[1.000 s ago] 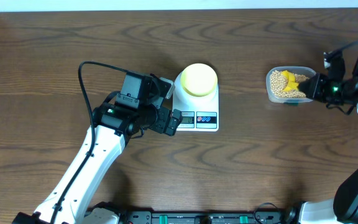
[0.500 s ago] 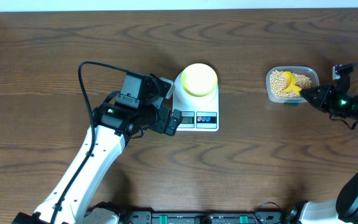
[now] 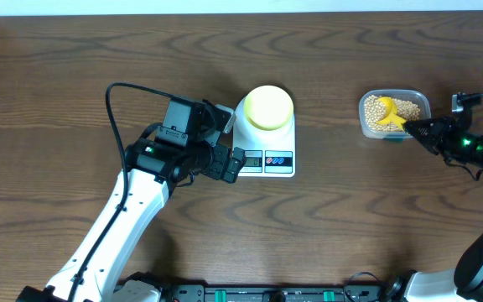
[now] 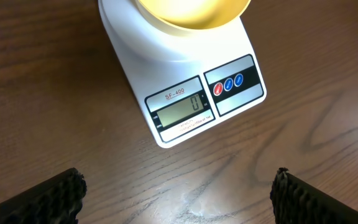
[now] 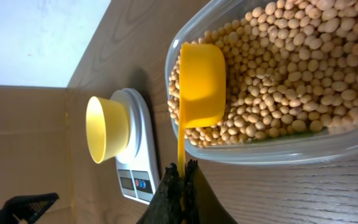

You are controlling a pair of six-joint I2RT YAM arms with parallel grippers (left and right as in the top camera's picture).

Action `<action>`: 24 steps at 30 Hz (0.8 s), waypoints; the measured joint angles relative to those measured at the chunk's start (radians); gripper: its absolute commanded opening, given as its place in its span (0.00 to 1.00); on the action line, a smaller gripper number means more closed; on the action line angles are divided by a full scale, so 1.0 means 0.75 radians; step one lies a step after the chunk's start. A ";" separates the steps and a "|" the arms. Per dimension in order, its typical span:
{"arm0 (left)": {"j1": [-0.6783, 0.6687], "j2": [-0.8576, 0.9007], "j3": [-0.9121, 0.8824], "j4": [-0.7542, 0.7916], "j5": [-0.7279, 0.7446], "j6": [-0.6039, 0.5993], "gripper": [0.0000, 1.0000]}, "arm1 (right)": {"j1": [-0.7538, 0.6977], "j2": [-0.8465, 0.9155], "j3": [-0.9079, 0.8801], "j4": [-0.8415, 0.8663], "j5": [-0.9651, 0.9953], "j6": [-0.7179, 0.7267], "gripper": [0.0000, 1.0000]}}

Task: Scoop item into bowl and weigh 50g on scale
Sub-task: 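Dip the yellow scoop into the soybean tub with the right gripper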

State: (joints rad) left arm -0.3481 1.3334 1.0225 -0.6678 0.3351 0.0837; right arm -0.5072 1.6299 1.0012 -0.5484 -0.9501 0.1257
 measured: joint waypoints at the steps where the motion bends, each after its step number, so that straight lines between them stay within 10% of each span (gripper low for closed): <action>1: 0.000 0.000 0.000 0.000 0.000 0.000 0.97 | -0.002 0.000 -0.001 0.001 -0.003 0.005 0.01; 24: 0.000 0.000 0.000 0.000 -0.001 0.000 0.97 | -0.279 0.000 -0.003 -0.062 -0.359 0.213 0.01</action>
State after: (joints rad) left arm -0.3481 1.3334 1.0225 -0.6678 0.3347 0.0837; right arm -0.7166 1.6299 0.9989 -0.5945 -1.2194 0.2852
